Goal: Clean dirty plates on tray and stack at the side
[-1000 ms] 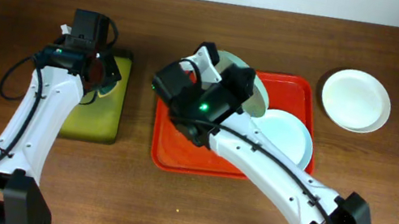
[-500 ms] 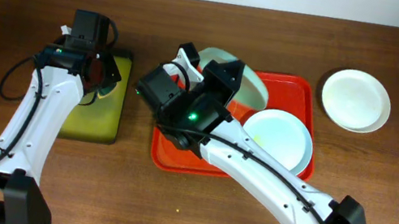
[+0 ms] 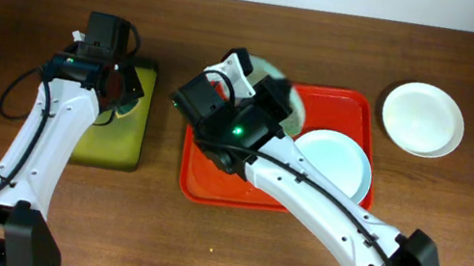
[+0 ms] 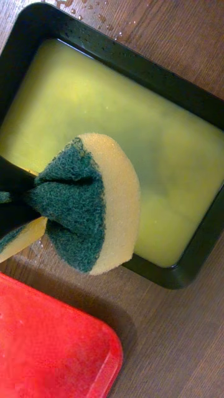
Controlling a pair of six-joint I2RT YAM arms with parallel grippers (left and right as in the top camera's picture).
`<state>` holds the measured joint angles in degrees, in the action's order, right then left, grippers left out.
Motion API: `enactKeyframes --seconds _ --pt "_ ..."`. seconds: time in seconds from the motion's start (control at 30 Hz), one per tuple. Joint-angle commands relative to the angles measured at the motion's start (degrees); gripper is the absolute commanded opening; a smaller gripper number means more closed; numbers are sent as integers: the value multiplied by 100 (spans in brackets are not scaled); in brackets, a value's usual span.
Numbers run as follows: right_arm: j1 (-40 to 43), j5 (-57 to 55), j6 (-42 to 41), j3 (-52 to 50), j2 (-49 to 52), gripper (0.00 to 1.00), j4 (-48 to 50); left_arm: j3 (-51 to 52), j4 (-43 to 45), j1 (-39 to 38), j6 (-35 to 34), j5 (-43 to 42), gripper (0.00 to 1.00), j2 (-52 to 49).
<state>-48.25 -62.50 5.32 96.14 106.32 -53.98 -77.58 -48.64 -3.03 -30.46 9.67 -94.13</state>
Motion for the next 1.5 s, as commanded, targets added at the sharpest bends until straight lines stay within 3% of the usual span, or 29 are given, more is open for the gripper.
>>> enactKeyframes --seconds 0.0,0.03,0.2,0.27,0.4,0.47,0.57,0.63,0.67,0.73,0.8,0.93,0.97,1.03,1.13,1.27,1.4,1.47 --pt "315 1366 -131 -20 13 4 -70 -13 7 20 70 15 0 92" --pt "376 1117 -133 -17 11 4 -133 -13 7 20 70 15 0 92" --pt "216 -2717 96 -17 -2 4 -262 -13 11 20 70 17 0 92" --pt "164 -2422 149 -20 -2 4 -260 -13 15 20 70 17 0 92" --pt "376 1641 280 -24 13 4 -262 -13 13 20 70 17 0 92" --pt "540 1412 245 -22 2 4 -295 -13 13 20 70 17 0 92" --pt "479 -844 -549 -17 -245 4 -595 -13 17 20 70 20 0 92" --pt "389 -1086 -586 -17 -415 4 -525 -13 35 20 70 17 0 92" --pt "393 -656 -584 -17 -424 4 -442 -13 37 20 70 17 0 92" --pt "678 1665 -452 -81 -326 4 -249 -13 37 20 70 17 0 92" --pt "1067 3506 514 -186 -151 4 -232 -13 35 20 70 17 0 92" --pt "1921 3851 -1147 -157 -271 4 -214 -13 -9 20 70 15 0 92" --pt "2081 4113 -1163 -157 -334 4 -179 -13 -9 20 70 17 0 92" --pt "2750 5654 -1117 -157 -527 4 -39 -13 -7 20 70 17 0 92" --pt "3816 8371 -415 -166 -522 4 35 -13 -4 20 70 17 0 92" --pt "4684 8959 -426 -168 -522 4 -144 -13 2 20 70 17 0 92" --pt "4623 8972 -424 -168 -525 4 -282 -13 13 20 68 15 0 92" --pt "4365 8251 -424 -168 -527 4 -267 -13 13 20 70 17 0 92"
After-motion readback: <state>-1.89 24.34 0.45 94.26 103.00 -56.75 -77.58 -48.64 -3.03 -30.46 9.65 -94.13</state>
